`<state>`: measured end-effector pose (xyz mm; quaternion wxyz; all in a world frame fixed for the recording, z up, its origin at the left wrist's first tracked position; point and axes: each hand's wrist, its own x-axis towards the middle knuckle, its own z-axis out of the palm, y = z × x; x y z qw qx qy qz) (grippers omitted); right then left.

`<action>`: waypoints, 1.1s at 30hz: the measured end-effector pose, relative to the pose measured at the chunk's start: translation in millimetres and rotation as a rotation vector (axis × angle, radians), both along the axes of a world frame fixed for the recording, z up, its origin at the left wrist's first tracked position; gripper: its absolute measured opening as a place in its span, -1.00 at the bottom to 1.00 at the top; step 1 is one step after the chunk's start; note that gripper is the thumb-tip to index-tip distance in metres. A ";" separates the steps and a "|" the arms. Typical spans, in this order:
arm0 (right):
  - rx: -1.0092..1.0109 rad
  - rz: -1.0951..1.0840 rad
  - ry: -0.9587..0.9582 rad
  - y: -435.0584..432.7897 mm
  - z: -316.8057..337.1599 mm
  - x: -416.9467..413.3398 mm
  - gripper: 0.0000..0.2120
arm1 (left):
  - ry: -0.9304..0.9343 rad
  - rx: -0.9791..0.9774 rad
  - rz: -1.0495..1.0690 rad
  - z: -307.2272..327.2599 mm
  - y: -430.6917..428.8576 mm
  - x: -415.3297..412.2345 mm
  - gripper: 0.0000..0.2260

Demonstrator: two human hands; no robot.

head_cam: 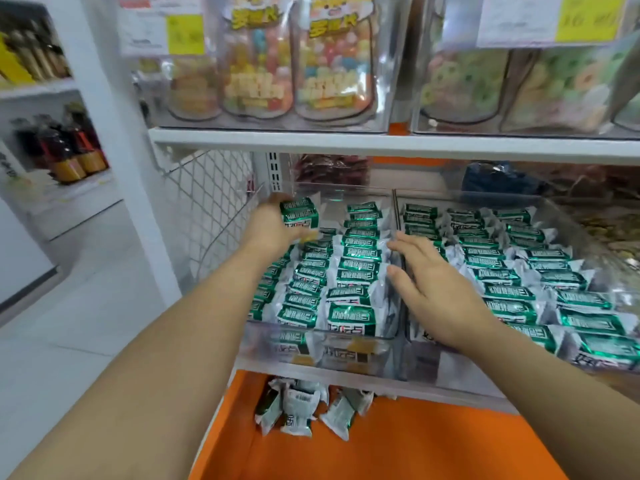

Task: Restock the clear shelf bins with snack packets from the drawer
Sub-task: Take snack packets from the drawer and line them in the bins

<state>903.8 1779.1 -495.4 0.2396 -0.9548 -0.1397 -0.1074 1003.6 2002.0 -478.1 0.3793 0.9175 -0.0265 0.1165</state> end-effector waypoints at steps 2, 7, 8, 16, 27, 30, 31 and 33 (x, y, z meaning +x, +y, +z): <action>0.007 0.008 -0.014 -1.1 -2.1 0.1 -0.54 | 0.026 0.007 -0.006 -1.6 -7.7 20.7 -0.39; 0.017 0.015 -0.050 -1.7 -4.5 4.4 -0.56 | 0.205 0.122 -0.111 -16.9 -22.3 52.7 -0.38; 0.013 0.013 -0.054 -1.6 -4.5 5.0 -0.56 | 0.218 0.130 -0.122 -17.8 -23.4 55.8 -0.38; 0.008 0.022 -0.062 -1.3 -4.9 5.1 -0.56 | 0.119 0.154 0.016 -10.5 -27.6 60.1 -0.22; 0.015 0.024 -0.044 -1.9 -7.2 4.1 -0.57 | 0.091 0.072 0.040 -26.4 -33.2 54.9 -0.35; 0.018 0.025 -0.046 -2.0 -7.7 4.3 -0.58 | 0.104 -0.138 0.049 -30.5 -27.9 55.9 -0.43; 0.016 0.025 -0.047 -1.8 -7.7 4.2 -0.58 | 0.121 -0.194 0.057 -31.7 -26.1 57.8 -0.47; 0.017 0.027 -0.048 -1.8 -8.3 4.1 -0.58 | 0.135 -0.174 0.051 -34.3 -25.7 61.3 -0.54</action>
